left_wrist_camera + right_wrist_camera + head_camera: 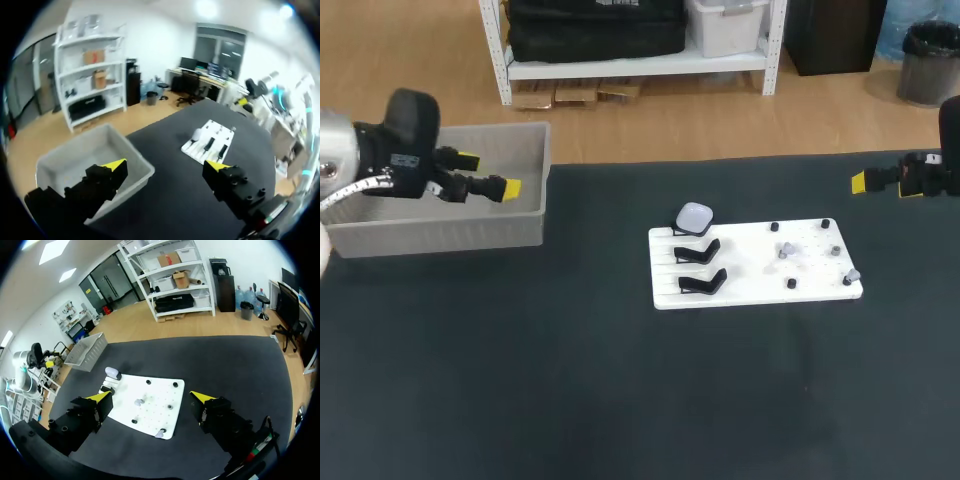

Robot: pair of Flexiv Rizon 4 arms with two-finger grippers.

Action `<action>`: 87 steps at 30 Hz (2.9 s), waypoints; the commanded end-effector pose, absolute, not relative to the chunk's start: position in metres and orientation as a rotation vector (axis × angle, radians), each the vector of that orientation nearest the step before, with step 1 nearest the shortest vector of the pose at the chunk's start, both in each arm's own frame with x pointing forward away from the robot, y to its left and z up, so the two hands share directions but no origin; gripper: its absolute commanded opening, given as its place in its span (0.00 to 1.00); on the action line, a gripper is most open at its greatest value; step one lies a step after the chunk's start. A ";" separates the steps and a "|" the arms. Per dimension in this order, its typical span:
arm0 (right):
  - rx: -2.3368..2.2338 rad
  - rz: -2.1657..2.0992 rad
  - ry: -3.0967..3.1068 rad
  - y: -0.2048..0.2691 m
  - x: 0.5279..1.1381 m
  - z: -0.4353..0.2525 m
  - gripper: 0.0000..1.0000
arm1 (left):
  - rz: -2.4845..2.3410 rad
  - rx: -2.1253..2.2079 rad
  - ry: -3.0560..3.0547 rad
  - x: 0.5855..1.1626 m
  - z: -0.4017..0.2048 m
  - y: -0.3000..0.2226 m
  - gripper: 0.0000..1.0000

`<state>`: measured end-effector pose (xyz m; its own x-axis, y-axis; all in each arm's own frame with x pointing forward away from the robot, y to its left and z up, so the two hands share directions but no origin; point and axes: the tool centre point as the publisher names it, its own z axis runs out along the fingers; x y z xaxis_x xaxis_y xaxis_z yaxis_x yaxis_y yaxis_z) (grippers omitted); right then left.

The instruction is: Pick up each earbud case from the left stands, insert the matching earbuds, close the lid, and place the case in the box.

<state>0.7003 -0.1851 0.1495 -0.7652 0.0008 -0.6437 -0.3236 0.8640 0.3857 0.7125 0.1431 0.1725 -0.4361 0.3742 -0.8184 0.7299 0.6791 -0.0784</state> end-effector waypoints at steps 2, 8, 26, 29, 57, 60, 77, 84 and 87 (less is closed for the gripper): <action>-0.235 0.644 2.371 -0.186 0.701 0.149 1.00 | -0.661 1.412 1.501 0.711 0.172 0.148 1.00; -0.235 0.644 2.371 -0.186 0.701 0.149 1.00 | -0.661 1.412 1.501 0.711 0.172 0.148 1.00; -0.235 0.644 2.371 -0.186 0.701 0.149 1.00 | -0.666 1.316 1.688 0.724 0.123 0.052 1.00; -0.235 0.644 2.371 -0.186 0.701 0.149 1.00 | -0.667 1.340 1.682 0.729 0.113 0.034 1.00; -0.235 0.644 2.371 -0.186 0.701 0.149 1.00 | -0.714 1.310 1.692 0.739 0.086 -0.006 1.00; -0.235 0.644 2.371 -0.186 0.701 0.149 1.00 | -0.757 1.318 1.684 0.745 0.080 -0.017 1.00; -0.235 0.644 2.371 -0.186 0.701 0.149 1.00 | -0.796 1.357 1.740 0.770 0.054 -0.062 1.00; -0.235 0.644 2.371 -0.186 0.701 0.149 1.00 | -0.793 1.357 1.739 0.776 0.047 -0.076 1.00; -0.235 0.644 2.371 -0.186 0.701 0.149 1.00 | -0.797 1.368 1.741 0.779 0.044 -0.083 1.00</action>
